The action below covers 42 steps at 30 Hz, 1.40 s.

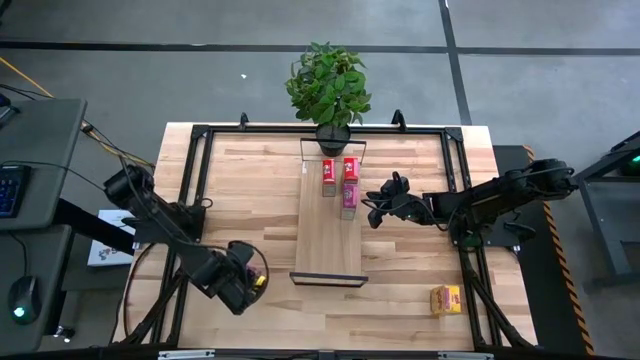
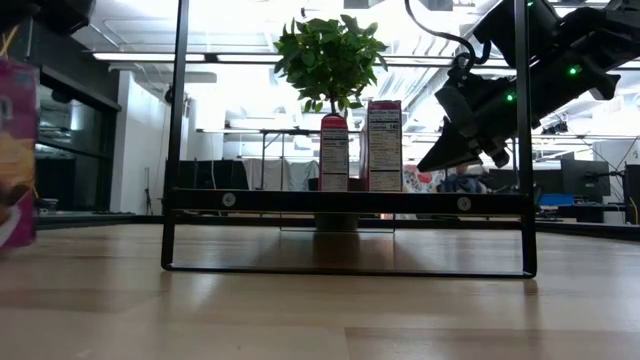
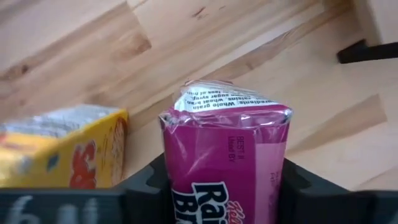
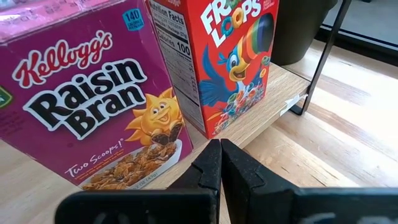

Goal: Stack cereal on shelf
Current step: Put the violet cereal box on the shelf aligned with the other violet cereal box

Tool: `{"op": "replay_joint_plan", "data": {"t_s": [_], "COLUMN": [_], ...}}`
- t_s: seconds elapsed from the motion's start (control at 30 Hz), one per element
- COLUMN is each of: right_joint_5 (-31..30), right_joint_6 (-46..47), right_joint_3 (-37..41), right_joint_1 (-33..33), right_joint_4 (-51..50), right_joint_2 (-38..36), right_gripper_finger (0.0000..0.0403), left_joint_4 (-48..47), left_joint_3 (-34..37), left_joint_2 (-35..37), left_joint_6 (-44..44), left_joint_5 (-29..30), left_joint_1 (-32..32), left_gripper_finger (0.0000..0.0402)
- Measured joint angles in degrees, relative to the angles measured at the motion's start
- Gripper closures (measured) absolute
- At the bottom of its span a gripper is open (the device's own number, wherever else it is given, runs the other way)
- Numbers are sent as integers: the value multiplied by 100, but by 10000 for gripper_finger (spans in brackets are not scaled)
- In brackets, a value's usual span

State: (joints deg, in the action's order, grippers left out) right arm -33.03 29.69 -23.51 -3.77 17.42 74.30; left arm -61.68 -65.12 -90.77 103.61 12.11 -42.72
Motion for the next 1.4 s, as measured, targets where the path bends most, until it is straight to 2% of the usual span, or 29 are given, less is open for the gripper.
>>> {"op": "replay_joint_plan", "data": {"t_s": [0.2, 0.43, 0.53, 0.63, 0.83, 1.0, 1.2, 1.4], "right_joint_5": [1, 6, 8, 12, 22, 23, 23, 23], "right_joint_6": [2, 25, 26, 26, 26, 46, 39, 46], "right_joint_3": [0, 0, 0, 0, 0, 0, 0, 0], "right_joint_1": [0, 0, 0, 0, 0, 0, 0, 0], "right_joint_4": [1, -1, -1, -1, -1, -1, -1, -3], "right_joint_2": [0, 0, 0, 0, 0, 0, -2, -2], "right_gripper_finger": [402, 402, 402, 402, 402, 402, 402, 402], "left_joint_4": [-226, -772, -660, -45, 1879, 2350, 3221, 3449], "left_joint_3": [0, 0, -2, -2, -2, -2, -2, -2], "left_joint_2": [653, 1943, 2309, 2304, 1757, 1192, 669, 545], "left_joint_6": [-674, -1133, -1731, -2724, -5048, -5965, -6951, -7682], "left_joint_5": [261, 1614, 1845, 1369, 258, -282, -504, -687], "left_joint_1": [373, 981, 1502, 2218, 3329, 3971, 4235, 4234], "left_gripper_finger": [270, 270, 270, 270, 271, 271, 271, 271]}}
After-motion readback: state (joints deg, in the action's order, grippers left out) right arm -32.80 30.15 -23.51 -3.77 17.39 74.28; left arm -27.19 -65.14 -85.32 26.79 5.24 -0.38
